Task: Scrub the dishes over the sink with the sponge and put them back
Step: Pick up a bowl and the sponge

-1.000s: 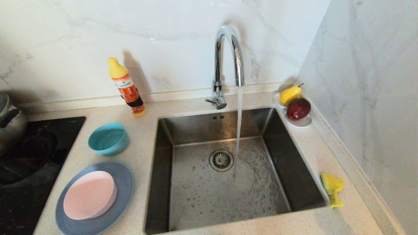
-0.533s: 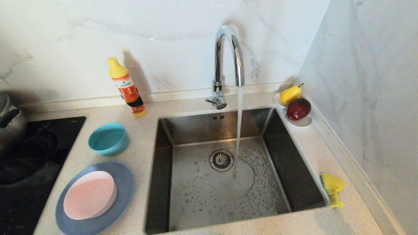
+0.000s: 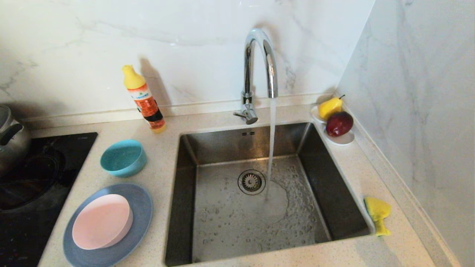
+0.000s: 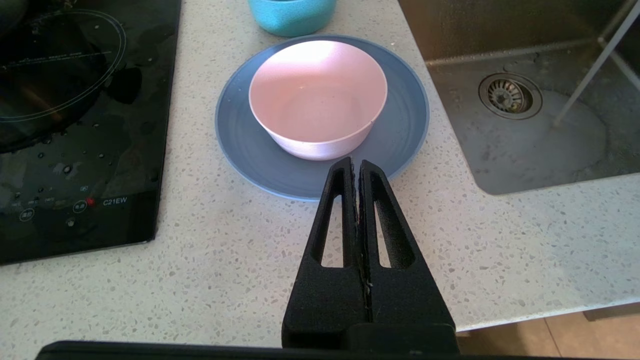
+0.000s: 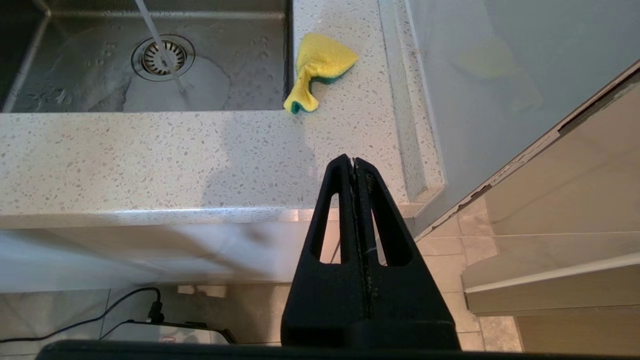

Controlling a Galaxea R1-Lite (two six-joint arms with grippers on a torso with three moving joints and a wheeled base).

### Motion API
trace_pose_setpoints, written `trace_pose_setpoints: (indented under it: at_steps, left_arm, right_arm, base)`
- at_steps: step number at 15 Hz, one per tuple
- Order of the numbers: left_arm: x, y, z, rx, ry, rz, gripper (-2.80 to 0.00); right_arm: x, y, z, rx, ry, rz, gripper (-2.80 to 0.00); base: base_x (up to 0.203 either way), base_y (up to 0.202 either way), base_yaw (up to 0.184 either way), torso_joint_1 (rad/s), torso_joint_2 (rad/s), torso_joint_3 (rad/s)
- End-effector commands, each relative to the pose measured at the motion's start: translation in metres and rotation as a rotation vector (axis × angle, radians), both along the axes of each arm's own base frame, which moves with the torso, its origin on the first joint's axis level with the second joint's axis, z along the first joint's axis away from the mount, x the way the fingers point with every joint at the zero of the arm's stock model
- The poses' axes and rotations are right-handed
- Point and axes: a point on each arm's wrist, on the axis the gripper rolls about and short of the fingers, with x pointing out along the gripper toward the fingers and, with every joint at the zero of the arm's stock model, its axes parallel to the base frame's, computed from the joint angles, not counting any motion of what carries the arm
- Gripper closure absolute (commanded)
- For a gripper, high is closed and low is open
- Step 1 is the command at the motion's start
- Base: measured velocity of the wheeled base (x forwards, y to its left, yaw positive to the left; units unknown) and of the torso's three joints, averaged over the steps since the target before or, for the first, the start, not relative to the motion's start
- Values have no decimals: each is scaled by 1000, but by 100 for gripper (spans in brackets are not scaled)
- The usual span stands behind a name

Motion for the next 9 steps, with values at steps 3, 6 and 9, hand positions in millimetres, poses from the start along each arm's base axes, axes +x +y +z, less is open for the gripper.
trace_pose_setpoints:
  at_steps: [3, 6, 9]
  left_arm:
    - [0, 0, 0, 1, 5, -1, 0]
    - [0, 0, 0, 1, 5, -1, 0]
    - [0, 0, 0, 1, 5, -1, 0]
  right_arm:
    - [0, 0, 0, -11, 1, 1, 0]
    - [-1, 0, 0, -12, 12, -3, 0]
    - [-4, 0, 6, -13, 119, 0, 0]
  base:
    - [0, 0, 0, 0, 0, 0]
    - [0, 0, 0, 0, 0, 0]
    - [0, 0, 0, 0, 0, 0]
